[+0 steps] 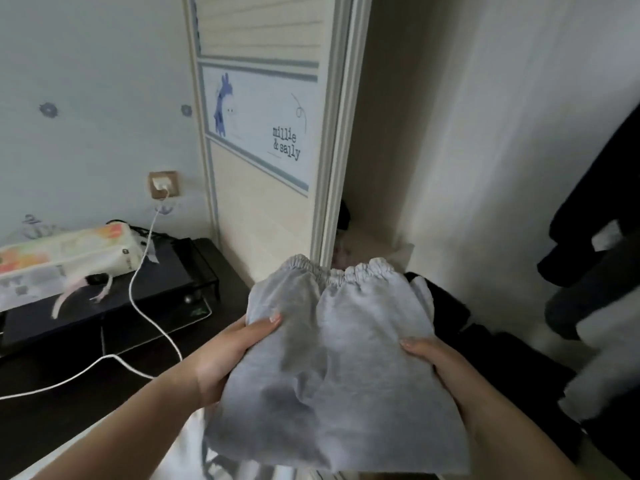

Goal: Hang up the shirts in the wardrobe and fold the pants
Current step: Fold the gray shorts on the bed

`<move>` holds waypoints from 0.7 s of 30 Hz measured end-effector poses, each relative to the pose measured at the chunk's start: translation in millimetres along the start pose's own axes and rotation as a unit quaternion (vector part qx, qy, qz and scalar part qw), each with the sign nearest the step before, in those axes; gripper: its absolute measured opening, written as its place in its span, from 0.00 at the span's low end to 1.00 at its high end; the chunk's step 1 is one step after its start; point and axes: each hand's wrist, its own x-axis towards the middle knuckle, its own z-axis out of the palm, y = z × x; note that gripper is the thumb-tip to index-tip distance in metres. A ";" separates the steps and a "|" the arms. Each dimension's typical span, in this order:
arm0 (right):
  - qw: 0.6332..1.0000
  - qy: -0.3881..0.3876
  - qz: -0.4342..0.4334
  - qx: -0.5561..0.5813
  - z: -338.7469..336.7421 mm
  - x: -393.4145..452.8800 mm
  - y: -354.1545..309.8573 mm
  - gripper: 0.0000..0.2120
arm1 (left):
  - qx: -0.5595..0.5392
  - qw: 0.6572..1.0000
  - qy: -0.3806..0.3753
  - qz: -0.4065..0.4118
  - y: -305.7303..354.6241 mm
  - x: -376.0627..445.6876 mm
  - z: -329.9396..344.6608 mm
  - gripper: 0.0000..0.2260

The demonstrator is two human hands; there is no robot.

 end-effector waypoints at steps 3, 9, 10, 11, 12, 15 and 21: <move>0.998 0.058 0.021 0.018 -20.8 30.0 -2.2 0.06 | 0.052 0.997 -0.052 -0.037 12.7 54.0 15.6 0.22; 0.986 0.133 0.048 0.086 -56.3 76.5 20.2 0.21 | 0.161 0.970 -0.118 -0.136 13.1 155.4 50.3 0.22; 0.985 0.136 0.049 0.090 -59.7 79.6 24.8 0.20 | 0.188 0.965 -0.116 -0.142 9.4 166.7 52.9 0.26; 0.984 0.142 0.057 0.095 -66.4 83.4 30.9 0.19 | 0.209 0.958 -0.119 -0.154 2.9 181.1 56.2 0.30; 0.981 0.145 0.071 0.104 -73.0 86.6 36.4 0.20 | 0.223 0.952 -0.123 -0.172 -4.3 193.5 61.0 0.34; 0.976 0.140 0.085 0.147 -91.5 96.9 48.3 0.25 | 0.241 0.939 -0.135 -0.203 -24.6 224.6 74.5 0.39; 0.964 0.159 0.082 0.194 -142.3 139.2 69.5 0.29 | 0.241 0.933 -0.148 -0.223 -70.8 291.0 107.2 0.19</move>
